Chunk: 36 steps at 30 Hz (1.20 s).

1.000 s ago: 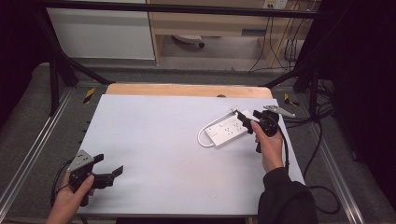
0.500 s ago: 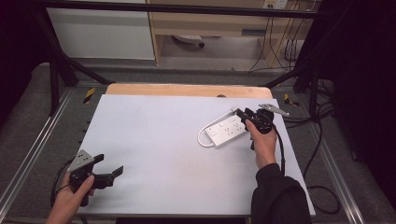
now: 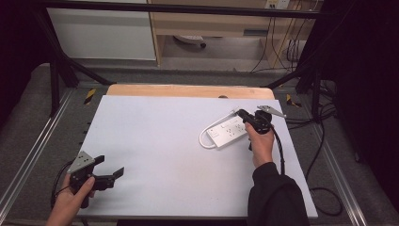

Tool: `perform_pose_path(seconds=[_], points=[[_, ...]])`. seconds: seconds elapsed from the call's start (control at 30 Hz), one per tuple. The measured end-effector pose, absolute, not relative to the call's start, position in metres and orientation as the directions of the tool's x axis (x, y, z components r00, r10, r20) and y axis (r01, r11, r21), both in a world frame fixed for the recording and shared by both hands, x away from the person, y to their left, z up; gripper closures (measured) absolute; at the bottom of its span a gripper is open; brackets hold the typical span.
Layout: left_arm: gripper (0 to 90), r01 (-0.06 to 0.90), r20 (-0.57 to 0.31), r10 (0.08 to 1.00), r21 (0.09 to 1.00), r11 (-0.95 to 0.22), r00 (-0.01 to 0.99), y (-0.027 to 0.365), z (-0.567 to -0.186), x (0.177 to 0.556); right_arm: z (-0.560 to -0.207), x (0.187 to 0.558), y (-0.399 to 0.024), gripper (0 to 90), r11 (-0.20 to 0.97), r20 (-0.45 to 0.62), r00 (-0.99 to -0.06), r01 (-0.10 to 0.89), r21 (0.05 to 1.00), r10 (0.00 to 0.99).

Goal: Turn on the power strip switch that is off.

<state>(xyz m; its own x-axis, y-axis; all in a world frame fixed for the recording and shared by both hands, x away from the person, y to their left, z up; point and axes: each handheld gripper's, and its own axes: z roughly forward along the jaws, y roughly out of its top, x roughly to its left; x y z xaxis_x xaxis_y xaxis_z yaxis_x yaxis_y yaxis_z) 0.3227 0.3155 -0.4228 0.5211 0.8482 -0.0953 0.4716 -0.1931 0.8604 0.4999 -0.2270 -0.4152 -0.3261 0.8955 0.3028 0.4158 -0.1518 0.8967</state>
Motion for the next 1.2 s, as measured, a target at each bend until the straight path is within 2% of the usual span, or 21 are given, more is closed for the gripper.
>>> perform_pose_path(seconds=[0.13,1.2], points=[[6.4,0.473,-0.096,0.849,0.86,-0.192,0.52,0.316,-0.423,0.323,-0.418,0.502,-0.225,90.0,-0.147,0.303,-0.335,0.418,0.897,0.892],[6.4,0.477,-0.096,0.848,0.857,-0.196,0.521,0.317,-0.424,0.323,-0.451,0.507,-0.188,90.0,-0.055,0.292,-0.375,0.529,0.847,0.88]])
